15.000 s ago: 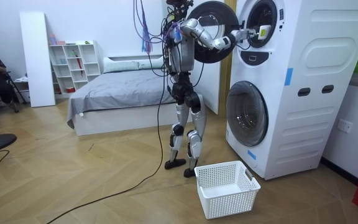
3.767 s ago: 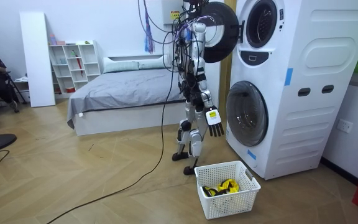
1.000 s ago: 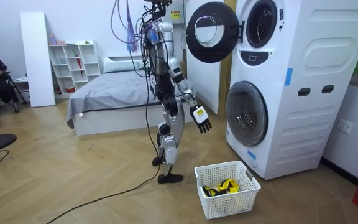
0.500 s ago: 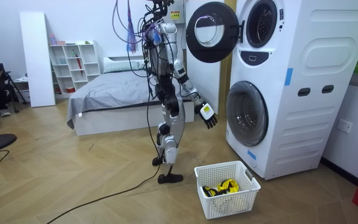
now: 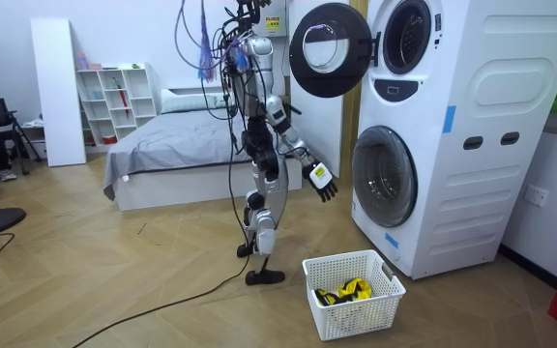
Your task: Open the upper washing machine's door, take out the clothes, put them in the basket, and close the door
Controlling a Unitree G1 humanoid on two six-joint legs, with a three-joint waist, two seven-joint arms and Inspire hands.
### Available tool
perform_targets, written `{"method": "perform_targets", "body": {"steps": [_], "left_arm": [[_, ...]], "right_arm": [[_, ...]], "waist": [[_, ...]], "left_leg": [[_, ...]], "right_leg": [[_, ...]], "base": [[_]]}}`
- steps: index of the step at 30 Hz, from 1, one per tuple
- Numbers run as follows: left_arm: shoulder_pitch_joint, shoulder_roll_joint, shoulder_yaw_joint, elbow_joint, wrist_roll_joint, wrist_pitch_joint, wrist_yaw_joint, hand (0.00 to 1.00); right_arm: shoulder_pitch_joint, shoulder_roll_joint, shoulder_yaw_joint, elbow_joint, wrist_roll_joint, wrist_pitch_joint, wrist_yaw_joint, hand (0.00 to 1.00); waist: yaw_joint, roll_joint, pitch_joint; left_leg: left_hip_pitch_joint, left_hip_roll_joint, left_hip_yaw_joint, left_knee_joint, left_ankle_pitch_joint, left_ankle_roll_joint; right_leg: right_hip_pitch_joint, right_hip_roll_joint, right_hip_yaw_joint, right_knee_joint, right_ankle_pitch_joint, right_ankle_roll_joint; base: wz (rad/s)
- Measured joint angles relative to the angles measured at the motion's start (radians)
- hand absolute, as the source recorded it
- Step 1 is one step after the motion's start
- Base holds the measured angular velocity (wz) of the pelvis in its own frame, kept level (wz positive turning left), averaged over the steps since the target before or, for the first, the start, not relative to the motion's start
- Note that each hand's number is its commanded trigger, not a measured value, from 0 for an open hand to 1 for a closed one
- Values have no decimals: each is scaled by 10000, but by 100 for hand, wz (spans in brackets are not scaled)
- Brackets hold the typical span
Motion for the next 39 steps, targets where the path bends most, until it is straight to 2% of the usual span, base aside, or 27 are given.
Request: {"method": "perform_targets", "body": {"steps": [4,6,10,12,14,16,17,20,21,26,28,31,35,38,39], "left_arm": [[-4,88,303,-1575,0,-1,139,0],[-5,256,533,-2545,230,-4,350,0],[-4,254,785,-3364,772,108,542,0],[-5,248,825,-3631,1378,335,676,0],[-5,248,826,-3949,1774,578,793,0],[-6,248,804,-4239,2172,802,822,0],[-6,248,804,-4438,2443,963,853,0],[-5,247,788,-4991,3003,1423,998,0],[-5,246,731,-5178,3256,1507,1058,0],[-6,245,459,-5690,4245,1659,1081,0],[-6,158,236,-6048,4892,1934,1070,0],[-6,62,-105,-6471,5112,2089,1023,0],[-7,-436,-494,-7684,5110,2091,953,0],[-7,-815,-830,-7992,5125,2089,810,0],[-8,-969,-957,-8053,5120,2084,796,0]], "right_arm": [[304,5,-13,-318,-29,3,-19,0],[539,21,-30,-567,-186,0,-46,0],[716,26,-49,-571,-187,46,80,0],[750,82,-50,-741,-187,212,317,0],[700,133,-51,-767,-142,224,394,0],[691,232,-54,-744,-103,220,389,0],[688,288,-52,-707,-102,218,396,0],[688,318,-55,-654,-99,219,407,0],[685,329,-57,-613,-70,219,446,0],[589,355,-101,-297,-59,211,621,0],[450,361,-74,89,-15,212,670,0],[230,346,254,494,309,224,757,0],[-394,302,865,1040,504,81,982,0],[-700,265,1115,1466,552,3,1080,0],[-787,262,1214,1575,618,-8,1132,0]], "waist": [[4,49,-16],[-6,125,-2],[1,177,37],[4,132,38],[3,78,21],[4,51,42],[6,-4,19],[66,-42,51],[43,-48,82],[-8,-70,108],[-27,-80,134],[-25,-83,155],[-44,-101,193],[-62,-109,279],[-80,-109,284]], "left_leg": [[28,4,-4,-23,0,0],[30,1,-18,-24,0,0],[6,-1,-21,-23,0,0],[-89,3,-24,-5,0,0],[-208,-11,-86,25,0,0],[-269,-26,-192,86,0,1],[-309,-26,-228,105,0,1],[-413,-28,-293,103,0,1],[-506,-34,-370,128,0,1],[-851,-85,-720,224,3,5],[-869,-123,-791,231,9,15],[-914,-178,-989,235,37,60],[-930,-301,-1141,242,88,145],[-920,-370,-1315,235,160,251],[-930,-413,-1326,237,183,283]], "right_leg": [[-14,18,114,-7,0,0],[-11,14,115,-9,0,0],[-45,6,108,3,0,0],[-131,13,121,0,-1,0],[-197,1,59,-9,0,2],[-231,-6,-6,-21,2,4],[-248,-4,-36,-26,2,3],[-274,-4,-68,-25,2,3],[-325,-11,-142,-30,3,3],[-444,-44,-366,-63,5,2],[-381,-57,-283,-129,5,3],[-334,-97,-269,-177,10,13],[-257,-187,-151,-202,45,78],[-183,-287,-25,-191,68,147],[-161,-323,-33,-193,86,182]], "base": [[-3],[0],[0],[0],[8],[13],[9],[7],[15],[22],[27],[29],[17],[23],[16]]}}
